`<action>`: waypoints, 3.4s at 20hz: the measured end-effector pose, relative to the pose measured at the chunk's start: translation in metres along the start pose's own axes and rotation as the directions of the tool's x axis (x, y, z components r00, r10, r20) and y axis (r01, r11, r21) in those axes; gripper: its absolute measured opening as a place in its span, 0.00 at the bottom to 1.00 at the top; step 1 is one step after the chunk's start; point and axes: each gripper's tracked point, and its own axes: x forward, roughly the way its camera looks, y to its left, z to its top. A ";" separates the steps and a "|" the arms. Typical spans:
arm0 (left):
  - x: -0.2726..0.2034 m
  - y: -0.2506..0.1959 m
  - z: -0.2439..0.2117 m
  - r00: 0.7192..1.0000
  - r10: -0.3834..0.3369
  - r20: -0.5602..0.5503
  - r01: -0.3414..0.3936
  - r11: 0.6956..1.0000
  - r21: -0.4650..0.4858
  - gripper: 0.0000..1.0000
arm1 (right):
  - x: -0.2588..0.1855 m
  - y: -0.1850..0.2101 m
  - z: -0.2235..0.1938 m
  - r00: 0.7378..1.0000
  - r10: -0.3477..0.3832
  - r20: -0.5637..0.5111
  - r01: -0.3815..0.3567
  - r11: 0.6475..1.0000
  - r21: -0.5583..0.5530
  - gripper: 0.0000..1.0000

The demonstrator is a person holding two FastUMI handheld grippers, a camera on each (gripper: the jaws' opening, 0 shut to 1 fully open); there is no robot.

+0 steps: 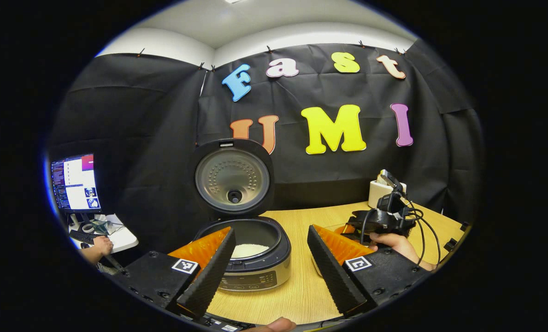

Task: Close the left gripper, press the button to open the rice cooker; take a wooden spoon from the chopstick holder with the right hand, scoop a spoonful of rice and pour it into the rice cooker, then put the wooden spoon back into the chopstick holder.

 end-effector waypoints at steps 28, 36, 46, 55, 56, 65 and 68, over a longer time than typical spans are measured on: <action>0.000 0.016 0.000 0.999 0.033 0.007 -0.033 0.999 -0.027 1.00 | -0.076 -0.033 0.074 0.950 0.272 0.152 -0.300 0.667 0.682 0.06; -0.008 0.025 0.008 0.999 0.034 0.030 -0.032 0.998 -0.046 1.00 | -0.101 0.026 0.076 0.920 0.364 0.146 -0.358 0.628 0.691 0.07; -0.021 0.069 0.005 0.995 0.089 0.034 -0.088 0.996 -0.020 1.00 | -0.105 0.135 0.044 0.895 0.434 0.103 -0.403 0.689 0.602 0.08; -0.021 0.102 -0.006 0.996 0.093 0.008 -0.092 0.993 -0.071 0.96 | -0.085 0.221 0.037 0.928 0.351 0.127 -0.371 0.832 0.413 0.07; -0.023 0.107 -0.007 0.995 0.104 0.006 -0.103 0.992 -0.077 1.00 | -0.083 0.227 0.038 0.934 0.330 0.133 -0.356 0.859 0.368 0.07; -0.031 0.126 -0.003 0.989 0.143 0.025 -0.140 0.985 -0.101 1.00 | -0.064 0.277 0.031 0.963 0.208 0.171 -0.216 0.976 0.029 0.10; -0.031 0.131 -0.003 0.989 0.143 0.030 -0.139 0.985 -0.103 0.99 | -0.057 0.277 0.025 0.977 0.134 0.164 -0.121 0.989 -0.086 0.07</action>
